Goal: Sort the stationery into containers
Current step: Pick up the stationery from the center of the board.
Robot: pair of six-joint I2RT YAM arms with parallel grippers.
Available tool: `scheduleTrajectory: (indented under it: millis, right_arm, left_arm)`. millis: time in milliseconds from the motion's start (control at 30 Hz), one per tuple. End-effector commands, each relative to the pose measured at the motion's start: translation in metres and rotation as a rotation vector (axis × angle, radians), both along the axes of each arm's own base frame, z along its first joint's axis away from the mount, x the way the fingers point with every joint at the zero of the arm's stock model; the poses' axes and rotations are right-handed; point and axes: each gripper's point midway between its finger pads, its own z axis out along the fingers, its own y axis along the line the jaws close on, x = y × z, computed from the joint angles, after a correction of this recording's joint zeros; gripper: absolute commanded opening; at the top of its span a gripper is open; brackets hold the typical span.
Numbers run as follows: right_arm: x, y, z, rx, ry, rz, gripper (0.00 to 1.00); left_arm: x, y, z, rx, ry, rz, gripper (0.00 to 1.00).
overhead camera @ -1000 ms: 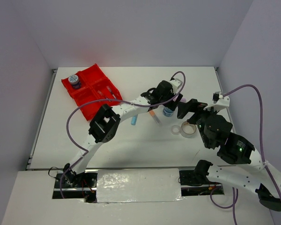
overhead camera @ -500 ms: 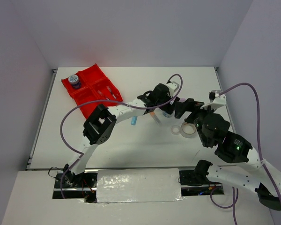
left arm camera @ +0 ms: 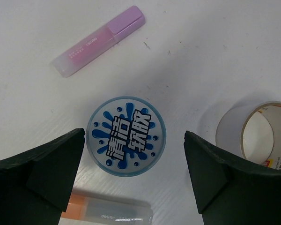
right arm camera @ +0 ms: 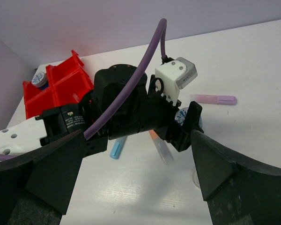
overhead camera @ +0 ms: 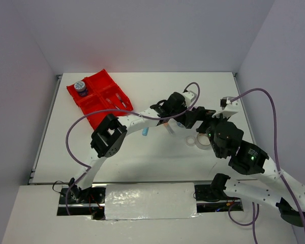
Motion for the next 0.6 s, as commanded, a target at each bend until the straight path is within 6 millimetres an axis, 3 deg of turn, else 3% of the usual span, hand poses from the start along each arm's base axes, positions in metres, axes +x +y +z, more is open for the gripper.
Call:
scheduleTrajectory:
  millis: [0, 200, 433, 500, 567]
  right_arm:
    - [0.003, 0.007, 0.003, 0.006, -0.015, 0.010, 1.00]
    - [-0.001, 0.003, 0.005, 0.025, -0.028, 0.017, 1.00]
    - [0.000, 0.004, 0.005, 0.027, -0.029, 0.022, 1.00]
    - [-0.001, 0.005, 0.005, 0.027, -0.029, 0.023, 1.00]
    - [-0.001, 0.005, 0.005, 0.028, -0.033, 0.027, 1.00]
  left_arm:
    - [-0.002, -0.007, 0.028, -0.051, -0.038, -0.015, 0.99]
    - [0.002, -0.008, 0.002, -0.007, -0.005, -0.009, 0.99]
    - [0.010, -0.008, -0.014, 0.031, -0.009, 0.014, 0.91]
    - [0.011, -0.011, -0.019, 0.034, -0.006, 0.007, 0.85]
    - [0.010, -0.011, -0.018, 0.029, -0.009, 0.008, 0.61]
